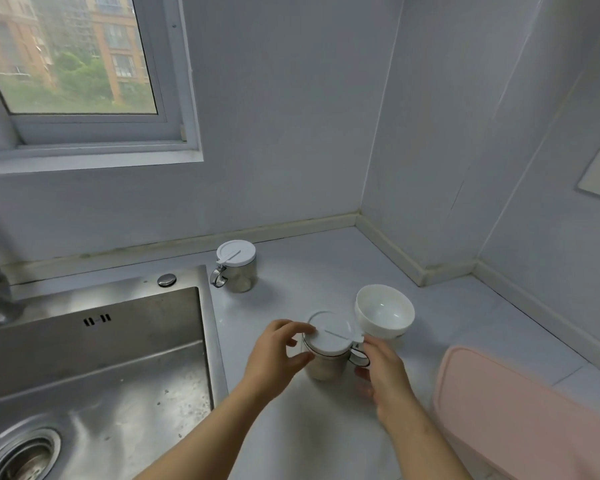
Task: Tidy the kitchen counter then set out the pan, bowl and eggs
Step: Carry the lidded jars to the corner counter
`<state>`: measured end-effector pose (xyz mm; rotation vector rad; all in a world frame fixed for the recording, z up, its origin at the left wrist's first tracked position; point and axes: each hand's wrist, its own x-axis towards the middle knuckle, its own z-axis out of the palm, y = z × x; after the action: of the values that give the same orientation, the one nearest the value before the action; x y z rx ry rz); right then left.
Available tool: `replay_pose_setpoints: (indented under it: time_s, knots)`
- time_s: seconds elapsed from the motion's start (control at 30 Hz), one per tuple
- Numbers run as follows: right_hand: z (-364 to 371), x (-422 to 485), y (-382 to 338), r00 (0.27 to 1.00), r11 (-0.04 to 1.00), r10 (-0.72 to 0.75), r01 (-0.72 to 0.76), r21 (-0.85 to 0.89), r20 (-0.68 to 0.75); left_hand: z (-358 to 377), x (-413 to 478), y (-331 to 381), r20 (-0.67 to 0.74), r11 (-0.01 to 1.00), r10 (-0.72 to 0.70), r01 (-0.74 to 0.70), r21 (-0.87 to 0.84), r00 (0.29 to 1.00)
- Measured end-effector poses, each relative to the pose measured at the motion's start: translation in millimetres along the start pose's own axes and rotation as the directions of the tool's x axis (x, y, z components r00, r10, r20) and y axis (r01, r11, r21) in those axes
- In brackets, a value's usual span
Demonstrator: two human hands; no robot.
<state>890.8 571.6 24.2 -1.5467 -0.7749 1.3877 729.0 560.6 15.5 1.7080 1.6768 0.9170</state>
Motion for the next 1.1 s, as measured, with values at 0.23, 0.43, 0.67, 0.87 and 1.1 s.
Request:
replay_pose_setpoints:
  time_s: [0.23, 0.43, 0.67, 0.87, 1.1]
  knots:
    - [9, 3, 12, 0.998, 0.998, 0.052, -0.051, -0.048, 0.020, -16, 15, 2, 0.222, 0.823, -0.226, 0.308, -0.478, 0.949]
    - [18, 5, 11, 0.999, 0.999, 0.036, -0.035, -0.025, 0.020, -18, 30, -1, 0.117, 0.842, -0.232, 0.259, -0.473, 0.966]
    - [44, -1, 11, 0.997, 0.928, -0.047, 0.068, -0.367, 0.067, -40, 53, -7, -0.048, 0.706, -0.370, 0.247, -0.664, 0.928]
    - [68, 9, -6, 0.987, 0.968, 0.105, -0.074, -0.239, 0.118, -57, 84, -34, -0.394, 0.690, -0.642, 0.272, -0.671, 0.658]
    - [81, 25, -16, 0.983, 0.966, 0.151, -0.123, -0.230, 0.108, -83, 113, -61, -0.244, 0.735, -0.633, 0.469, -0.490, 0.735]
